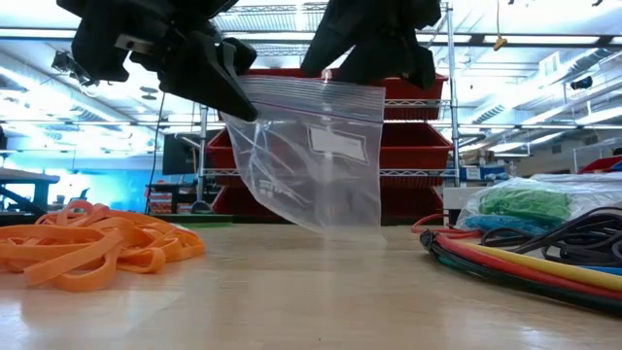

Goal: Sort rubber bands
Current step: Open the transparent zip bag

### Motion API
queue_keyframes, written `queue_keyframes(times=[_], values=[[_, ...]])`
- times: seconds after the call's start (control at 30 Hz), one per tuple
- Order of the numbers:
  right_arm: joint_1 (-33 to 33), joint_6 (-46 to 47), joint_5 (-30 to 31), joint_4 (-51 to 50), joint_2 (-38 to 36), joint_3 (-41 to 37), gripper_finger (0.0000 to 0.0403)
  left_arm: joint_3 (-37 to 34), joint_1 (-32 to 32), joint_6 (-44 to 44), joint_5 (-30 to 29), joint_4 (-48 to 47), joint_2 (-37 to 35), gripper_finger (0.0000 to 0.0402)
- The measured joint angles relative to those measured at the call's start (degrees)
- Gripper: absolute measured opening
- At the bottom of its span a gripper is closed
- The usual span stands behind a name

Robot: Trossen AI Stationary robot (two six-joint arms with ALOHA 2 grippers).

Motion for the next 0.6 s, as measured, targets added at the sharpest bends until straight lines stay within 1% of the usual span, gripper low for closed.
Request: queue_keyframes(times=[0.23,0.4,0.6], values=[[0.0,0.0,0.3,-1.4,0.0,0.0,0.0133,0.0,0.0,-0.2,0.0,0.3,0.0,0.0009],[0.0,0.0,1.4,-1.9,0.0,0.0,0.0132,0.0,0.0,-0.5,1.5,2.0,0.0,0.0009],[0.0,-0.2,1.5,-2.4,0.2,0.0,0.0132,0.0,0.0,-0.5,1.6,2.1,0.0,0.0009]])
